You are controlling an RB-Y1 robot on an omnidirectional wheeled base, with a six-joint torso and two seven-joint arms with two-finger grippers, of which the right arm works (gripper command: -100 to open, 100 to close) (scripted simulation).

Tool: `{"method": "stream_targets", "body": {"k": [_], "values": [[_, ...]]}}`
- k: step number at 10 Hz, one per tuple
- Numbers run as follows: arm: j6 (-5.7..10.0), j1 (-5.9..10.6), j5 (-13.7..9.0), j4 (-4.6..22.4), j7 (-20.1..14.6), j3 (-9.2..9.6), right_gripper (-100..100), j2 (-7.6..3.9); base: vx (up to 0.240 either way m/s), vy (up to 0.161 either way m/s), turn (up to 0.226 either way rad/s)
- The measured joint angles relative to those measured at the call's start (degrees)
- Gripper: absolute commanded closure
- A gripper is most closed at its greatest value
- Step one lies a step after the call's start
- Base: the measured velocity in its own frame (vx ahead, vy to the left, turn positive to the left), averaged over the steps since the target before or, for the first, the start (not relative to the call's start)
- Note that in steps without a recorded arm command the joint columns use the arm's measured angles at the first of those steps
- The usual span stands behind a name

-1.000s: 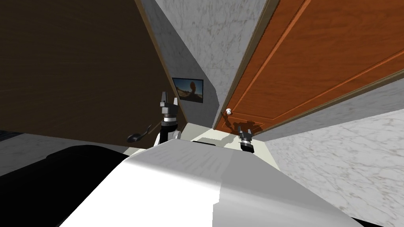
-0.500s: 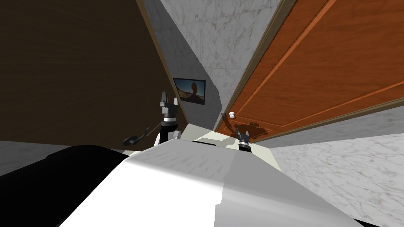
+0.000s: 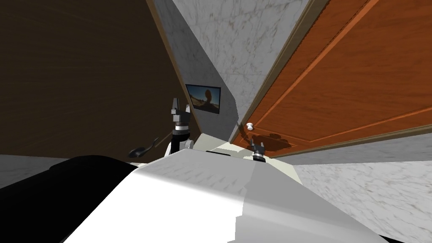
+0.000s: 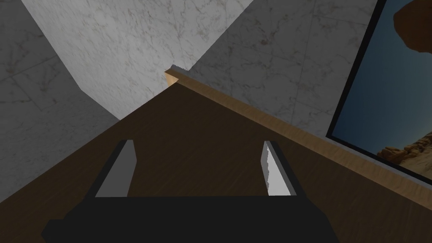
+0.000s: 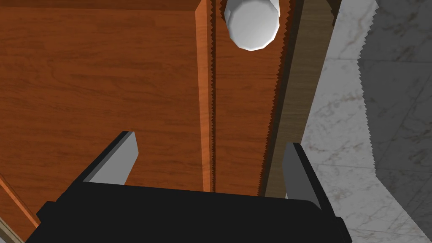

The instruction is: Pull the door open

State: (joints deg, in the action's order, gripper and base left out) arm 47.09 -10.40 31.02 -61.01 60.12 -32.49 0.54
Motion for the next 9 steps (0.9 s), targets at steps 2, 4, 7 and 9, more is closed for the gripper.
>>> {"method": "stream_targets", "body": {"k": [2, 4, 7, 9], "values": [[0.25, 0.21, 0.65, 1.08, 0.97, -0.52, -100, 0.67, 0.075, -0.005, 0.035], [0.93, 1.08, 1.04, 3.34, 2.16, -1.27, -100, 0.98, 0.085, -0.021, 0.072], [1.76, 1.69, 1.25, 5.61, 3.18, -2.01, -100, 0.32, 0.102, -0.007, 0.021], [2.06, 1.7, 0.79, 6.11, 3.16, -2.09, -100, -1.63, 0.208, -0.018, 0.026]]}}
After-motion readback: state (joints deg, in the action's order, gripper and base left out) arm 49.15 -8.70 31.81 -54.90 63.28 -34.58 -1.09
